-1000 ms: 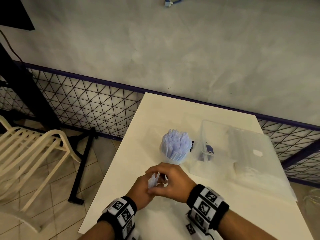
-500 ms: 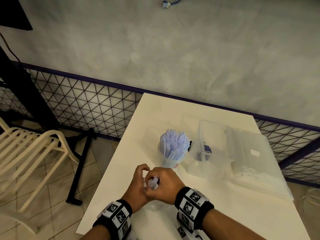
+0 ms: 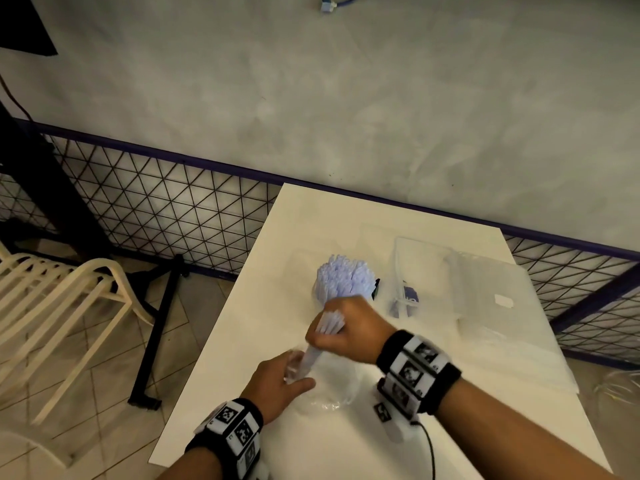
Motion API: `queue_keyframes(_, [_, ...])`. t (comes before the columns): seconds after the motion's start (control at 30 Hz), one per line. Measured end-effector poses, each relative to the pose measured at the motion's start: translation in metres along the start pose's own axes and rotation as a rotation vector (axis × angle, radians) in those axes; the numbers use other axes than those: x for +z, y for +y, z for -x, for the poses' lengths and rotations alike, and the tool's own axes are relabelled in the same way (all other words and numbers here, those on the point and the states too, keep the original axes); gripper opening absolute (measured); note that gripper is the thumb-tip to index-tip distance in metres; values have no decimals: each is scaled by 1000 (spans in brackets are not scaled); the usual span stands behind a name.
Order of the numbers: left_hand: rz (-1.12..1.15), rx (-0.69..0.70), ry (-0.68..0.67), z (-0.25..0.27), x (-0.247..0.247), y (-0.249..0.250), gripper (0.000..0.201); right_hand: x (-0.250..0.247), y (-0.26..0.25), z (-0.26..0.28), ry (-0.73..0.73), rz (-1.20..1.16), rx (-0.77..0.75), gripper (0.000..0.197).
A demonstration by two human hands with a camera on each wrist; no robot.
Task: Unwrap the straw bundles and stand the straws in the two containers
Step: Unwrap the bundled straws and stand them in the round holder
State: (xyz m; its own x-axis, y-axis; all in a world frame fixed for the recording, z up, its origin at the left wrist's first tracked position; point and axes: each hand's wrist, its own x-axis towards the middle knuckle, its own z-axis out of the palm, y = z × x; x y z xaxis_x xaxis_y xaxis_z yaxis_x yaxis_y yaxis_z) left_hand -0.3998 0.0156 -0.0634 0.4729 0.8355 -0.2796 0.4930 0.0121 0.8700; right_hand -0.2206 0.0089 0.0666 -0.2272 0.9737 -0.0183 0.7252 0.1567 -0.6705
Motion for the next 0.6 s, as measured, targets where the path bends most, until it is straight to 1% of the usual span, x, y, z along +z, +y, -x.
queue_keyframes(0.03, [-11, -2, 4, -1, -1, 0, 36, -18, -7, -1, 35, -14, -3, 5])
queue_keyframes(0.1, [-12, -13, 7, -3, -1, 1, 33, -56, -24, -2, 112, -28, 14, 14])
queue_keyframes(0.17, [5, -30, 10, -2, -2, 3, 33, -85, -33, -5, 146, -22, 55, 16])
queue_keyframes(0.27, [43, -53, 26, 0, -3, 10, 35, -106, -33, -12, 154, 36, 112, 15])
queue_keyframes(0.37, [78, -66, 37, 1, -4, 12, 43, -114, -24, -20, 196, 42, 145, 9])
queue_keyframes(0.43, [88, -74, 27, 1, -6, 11, 52, -112, -17, -25, 196, 53, 154, 6])
queue_keyframes(0.53, [65, -70, -32, 5, -14, 11, 81, -100, -5, -30, 167, 83, 178, 10])
queue_keyframes(0.6, [30, -61, -52, 10, -20, 9, 95, -88, 5, -34, 140, 94, 186, 16])
